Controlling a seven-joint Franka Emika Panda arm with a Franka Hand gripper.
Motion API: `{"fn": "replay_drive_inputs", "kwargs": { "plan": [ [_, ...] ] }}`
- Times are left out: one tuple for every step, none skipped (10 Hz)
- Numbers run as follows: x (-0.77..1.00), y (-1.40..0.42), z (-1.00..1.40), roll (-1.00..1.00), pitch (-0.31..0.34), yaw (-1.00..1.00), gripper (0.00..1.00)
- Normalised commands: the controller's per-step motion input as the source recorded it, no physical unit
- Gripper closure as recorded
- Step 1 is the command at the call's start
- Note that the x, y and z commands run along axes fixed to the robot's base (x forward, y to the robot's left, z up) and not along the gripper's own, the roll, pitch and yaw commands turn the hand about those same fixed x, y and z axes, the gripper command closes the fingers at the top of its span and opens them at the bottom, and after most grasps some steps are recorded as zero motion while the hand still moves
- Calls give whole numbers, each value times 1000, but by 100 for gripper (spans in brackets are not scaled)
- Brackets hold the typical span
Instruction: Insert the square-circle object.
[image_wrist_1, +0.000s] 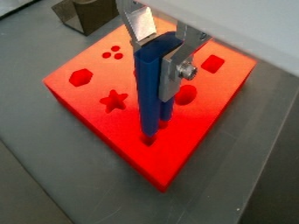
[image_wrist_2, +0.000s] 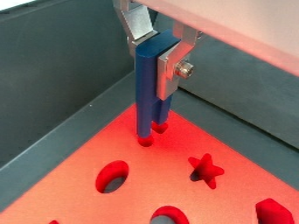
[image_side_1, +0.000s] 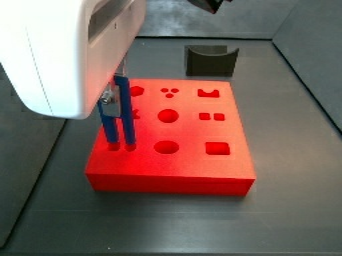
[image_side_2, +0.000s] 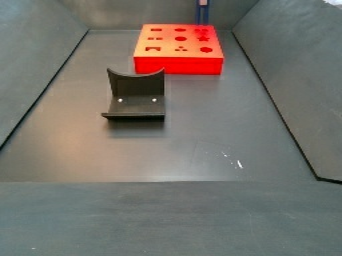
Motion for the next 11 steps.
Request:
{"fn": "replay_drive_inputs", "kwargs": {
  "plan": [
    [29,0,-200,147,0,237,100],
    [6,0,-189,31,-3,200,100],
    [0,0,-146,1,-17,149,100],
    [0,-60,-151,0,-23,120,100],
    [109,-114,-120,-16,-34,117,100],
    [109,-43,-149,-4,-34,129,100],
    [177,-6,-177,0,-37,143,100],
    [114,0,-231,0,-34,80,100],
    [23,69,-234,4,-30,40,100],
    [9,0,-257,20,-43,71,100],
    [71,0,-340,0,-66,89,100]
  ]
}}
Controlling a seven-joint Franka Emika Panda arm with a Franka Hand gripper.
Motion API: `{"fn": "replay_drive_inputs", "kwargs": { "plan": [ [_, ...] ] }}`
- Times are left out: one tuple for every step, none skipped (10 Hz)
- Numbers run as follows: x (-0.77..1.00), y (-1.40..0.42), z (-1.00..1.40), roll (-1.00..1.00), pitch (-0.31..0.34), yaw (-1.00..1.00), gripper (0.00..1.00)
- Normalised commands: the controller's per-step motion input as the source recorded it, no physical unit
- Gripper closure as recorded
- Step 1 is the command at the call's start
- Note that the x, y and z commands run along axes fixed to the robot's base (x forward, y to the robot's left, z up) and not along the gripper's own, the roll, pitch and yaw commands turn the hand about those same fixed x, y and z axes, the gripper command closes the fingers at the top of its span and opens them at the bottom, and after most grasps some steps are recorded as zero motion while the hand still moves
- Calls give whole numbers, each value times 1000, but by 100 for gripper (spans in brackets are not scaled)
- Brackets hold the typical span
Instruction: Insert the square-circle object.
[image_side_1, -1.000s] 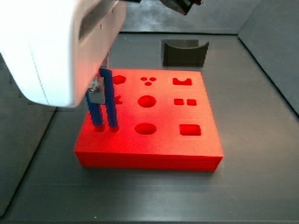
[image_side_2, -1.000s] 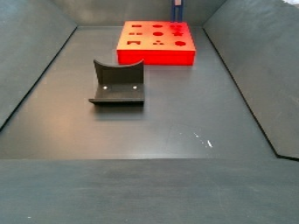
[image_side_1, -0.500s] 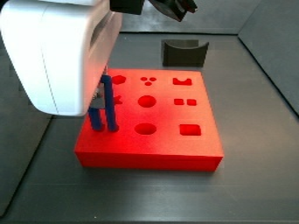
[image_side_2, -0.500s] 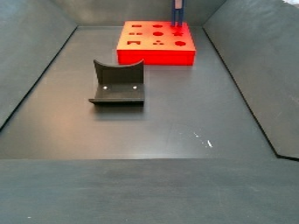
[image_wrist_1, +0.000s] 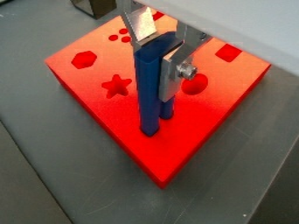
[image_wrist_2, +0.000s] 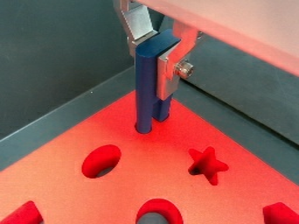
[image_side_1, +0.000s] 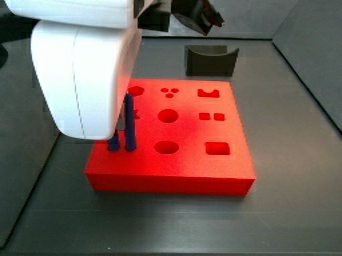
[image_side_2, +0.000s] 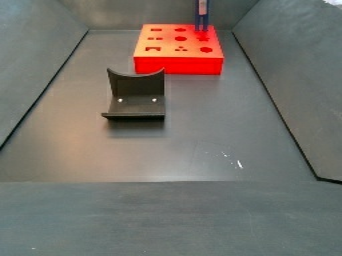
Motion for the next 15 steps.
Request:
{"fn": "replay_drive_inputs", "kwargs": {
  "plan": [
    [51,0,-611,11,-117,74,100],
    [0,0,-840,41,-161,71,100],
    [0,0,-886,83,-171,63,100],
    [0,0,-860,133,-151,37,100],
    [0,0,-854,150,-141,23,100],
    [0,0,-840,169,-134,23,100],
    [0,0,-851,169,-131,14,100],
    [0,-26,-957,134,-109,29,100],
    [0,-17,-1000,56,-51,14,100],
    [0,0,-1000,73,-4,0,100],
    [26,-143,-1000,0,-56,0,100],
    [17,-137,-1000,0,-51,0,100],
    [31,-54,-1000,0,-66,0,100],
    [0,0,-86,17,0,0,100],
    [0,0,0,0,0,0,100]
  ]
}}
